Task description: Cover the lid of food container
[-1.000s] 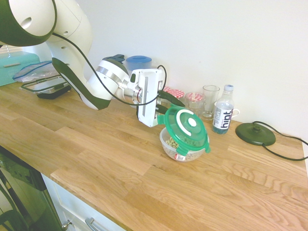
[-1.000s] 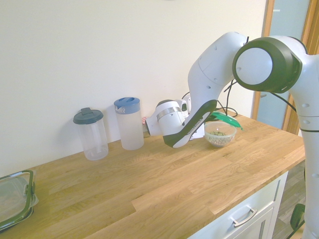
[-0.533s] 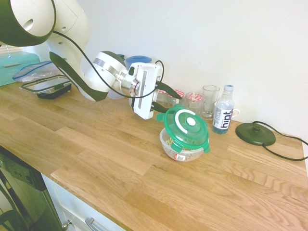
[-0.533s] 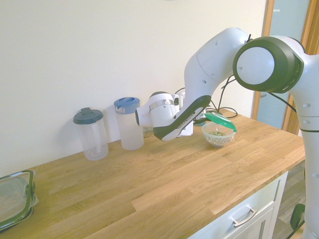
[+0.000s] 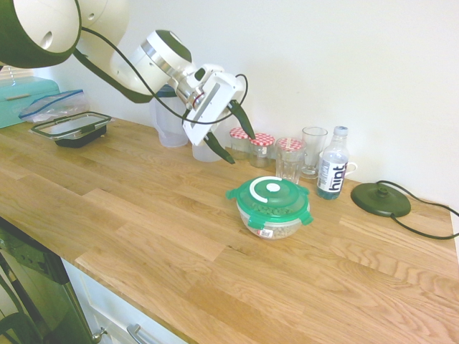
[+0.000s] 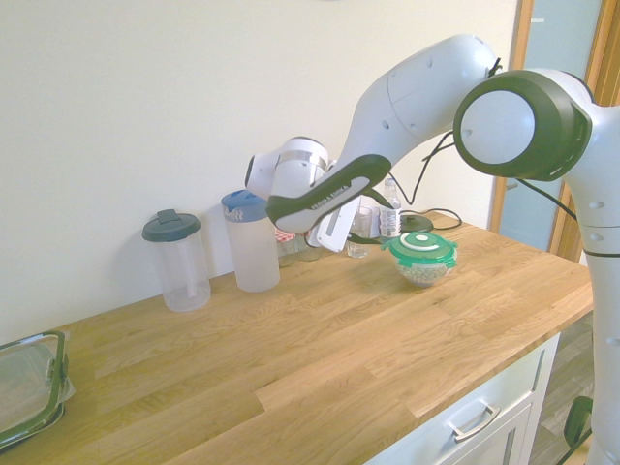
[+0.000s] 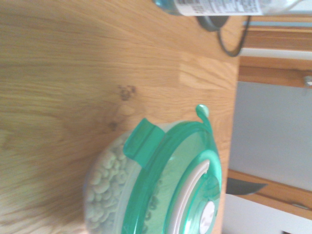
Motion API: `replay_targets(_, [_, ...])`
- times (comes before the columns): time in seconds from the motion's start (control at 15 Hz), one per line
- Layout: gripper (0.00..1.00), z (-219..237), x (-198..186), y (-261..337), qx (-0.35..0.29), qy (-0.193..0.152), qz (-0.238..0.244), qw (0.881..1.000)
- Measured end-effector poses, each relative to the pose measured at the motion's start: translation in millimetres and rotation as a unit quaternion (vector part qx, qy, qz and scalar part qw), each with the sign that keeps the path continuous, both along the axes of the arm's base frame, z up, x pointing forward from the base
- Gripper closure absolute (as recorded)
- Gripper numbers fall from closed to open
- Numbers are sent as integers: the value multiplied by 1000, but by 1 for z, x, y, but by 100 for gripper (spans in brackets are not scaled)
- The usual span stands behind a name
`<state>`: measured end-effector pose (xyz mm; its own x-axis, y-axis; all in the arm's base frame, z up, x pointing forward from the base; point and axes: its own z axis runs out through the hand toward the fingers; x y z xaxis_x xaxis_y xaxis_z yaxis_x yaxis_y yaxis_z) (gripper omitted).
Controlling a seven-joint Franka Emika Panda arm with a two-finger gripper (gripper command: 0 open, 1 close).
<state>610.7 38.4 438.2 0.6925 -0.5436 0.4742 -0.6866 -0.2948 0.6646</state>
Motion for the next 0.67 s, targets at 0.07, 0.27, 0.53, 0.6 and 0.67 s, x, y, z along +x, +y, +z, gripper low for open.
replay_targets(0.07, [0,17,0,11,37,-6,-2,999])
replay_targets(0.27, [0,60,-24,58,151,-20,0,988])
replay_targets(0.53, [0,54,-63,66,291,-49,1,956])
replay_targets(0.6, [0,46,-68,60,321,-56,2,945])
replay_targets(0.67, [0,41,-75,54,349,-64,6,935])
